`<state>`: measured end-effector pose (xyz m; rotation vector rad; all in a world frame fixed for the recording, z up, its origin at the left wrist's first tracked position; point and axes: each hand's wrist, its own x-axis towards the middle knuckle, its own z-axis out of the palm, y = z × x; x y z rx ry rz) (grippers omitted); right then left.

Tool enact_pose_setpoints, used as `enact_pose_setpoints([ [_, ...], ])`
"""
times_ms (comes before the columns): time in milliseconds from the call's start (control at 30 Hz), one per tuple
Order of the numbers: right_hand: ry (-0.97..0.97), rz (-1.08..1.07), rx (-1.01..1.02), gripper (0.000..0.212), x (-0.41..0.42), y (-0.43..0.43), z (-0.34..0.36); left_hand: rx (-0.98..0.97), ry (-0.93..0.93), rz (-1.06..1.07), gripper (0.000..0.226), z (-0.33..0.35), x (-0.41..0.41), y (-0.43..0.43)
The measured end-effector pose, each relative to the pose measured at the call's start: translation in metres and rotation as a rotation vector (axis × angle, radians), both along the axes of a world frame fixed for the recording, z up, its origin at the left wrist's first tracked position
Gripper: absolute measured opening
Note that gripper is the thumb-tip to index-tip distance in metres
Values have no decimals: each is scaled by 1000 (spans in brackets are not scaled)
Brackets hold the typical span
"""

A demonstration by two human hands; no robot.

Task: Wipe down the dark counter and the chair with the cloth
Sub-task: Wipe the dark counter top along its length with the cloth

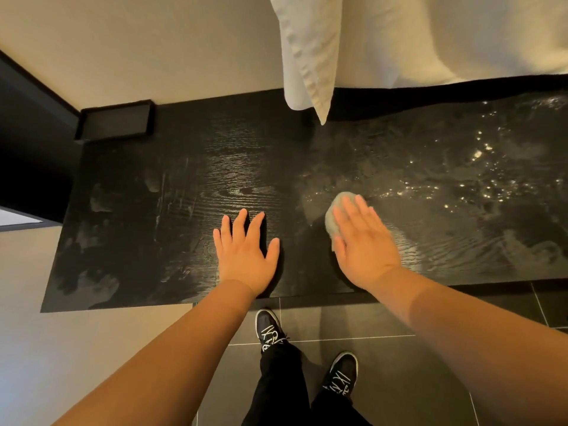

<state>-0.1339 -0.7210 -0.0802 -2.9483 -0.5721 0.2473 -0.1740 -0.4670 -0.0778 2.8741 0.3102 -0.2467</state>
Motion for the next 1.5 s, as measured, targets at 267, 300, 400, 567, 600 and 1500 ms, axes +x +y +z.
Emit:
enact_pose_setpoints([
  [267,-17,295,5,67,9,-7,-4,72,10,22,72,-4,24,-22],
  [300,-26,134,-2,68,9,-5,-1,75,0,19,72,-4,24,-22],
  [400,-39,-113,-22,70,11,13,1,76,-13,25,72,-6,28,-21],
  [567,-35,419,27,63,17,-2,-2,87,-27,24,72,-6,26,-22],
  [600,-30,523,45,61,18,-6,-3,84,-23,25,72,-6,27,-22],
  [1500,-17,2,151,63,46,22,-1,69,-25,24,71,-6,27,-21],
])
